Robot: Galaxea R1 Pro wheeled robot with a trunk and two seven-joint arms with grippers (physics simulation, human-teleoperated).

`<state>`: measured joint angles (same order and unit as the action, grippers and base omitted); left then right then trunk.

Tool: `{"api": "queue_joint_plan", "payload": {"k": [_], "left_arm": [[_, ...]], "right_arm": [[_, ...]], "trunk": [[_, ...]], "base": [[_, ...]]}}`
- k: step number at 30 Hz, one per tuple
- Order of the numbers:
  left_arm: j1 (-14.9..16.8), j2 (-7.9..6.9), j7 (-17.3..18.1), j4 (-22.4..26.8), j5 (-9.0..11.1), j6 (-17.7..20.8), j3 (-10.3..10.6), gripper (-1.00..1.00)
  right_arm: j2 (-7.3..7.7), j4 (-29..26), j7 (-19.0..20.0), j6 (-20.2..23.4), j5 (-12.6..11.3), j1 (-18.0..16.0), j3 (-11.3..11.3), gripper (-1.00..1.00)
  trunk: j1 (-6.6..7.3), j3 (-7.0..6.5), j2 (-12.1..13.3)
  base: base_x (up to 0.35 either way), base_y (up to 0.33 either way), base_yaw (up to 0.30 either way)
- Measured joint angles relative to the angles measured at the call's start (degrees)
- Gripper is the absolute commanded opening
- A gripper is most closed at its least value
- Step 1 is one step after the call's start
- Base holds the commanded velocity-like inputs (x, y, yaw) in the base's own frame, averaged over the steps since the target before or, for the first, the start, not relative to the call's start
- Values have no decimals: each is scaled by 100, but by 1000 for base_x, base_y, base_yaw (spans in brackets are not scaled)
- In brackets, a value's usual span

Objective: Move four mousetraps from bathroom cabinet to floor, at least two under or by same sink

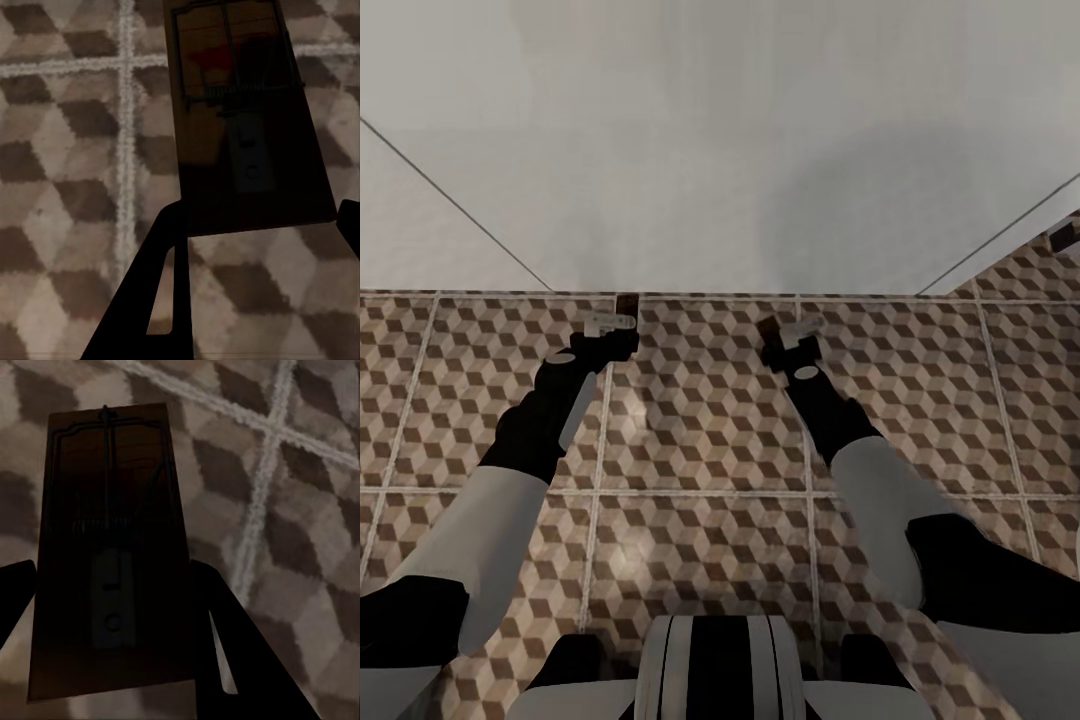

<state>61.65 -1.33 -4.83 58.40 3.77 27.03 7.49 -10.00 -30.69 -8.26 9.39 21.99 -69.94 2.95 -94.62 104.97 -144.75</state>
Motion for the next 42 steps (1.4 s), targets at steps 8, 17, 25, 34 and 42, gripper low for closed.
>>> {"api": "queue_joint_plan", "payload": {"k": [8,17,25,34,42], "left_arm": [[-5,0,0,-10,3,-1,-1,-100],[-115,-8,7,-127,6,-6,-1,-100],[-129,-9,8,-301,7,-15,-2,-100],[-130,-9,8,-401,7,-16,-3,-100],[-132,-9,15,-478,7,-21,-3,-100]], "right_arm": [[0,190,1,-95,-4,-134,-2,-100],[0,210,-5,-163,-9,-160,-2,-100],[0,219,-7,-155,-9,-204,-2,-100],[0,227,-7,-190,-10,-220,-9,-100],[0,227,-6,-211,-10,-220,-18,-100]], "trunk": [[0,0,0],[0,0,0],[0,0,0],[0,0,0],[0,0,0]], "base": [[0,0,0],[0,0,0],[0,0,0],[0,0,0],[0,0,0]]}}
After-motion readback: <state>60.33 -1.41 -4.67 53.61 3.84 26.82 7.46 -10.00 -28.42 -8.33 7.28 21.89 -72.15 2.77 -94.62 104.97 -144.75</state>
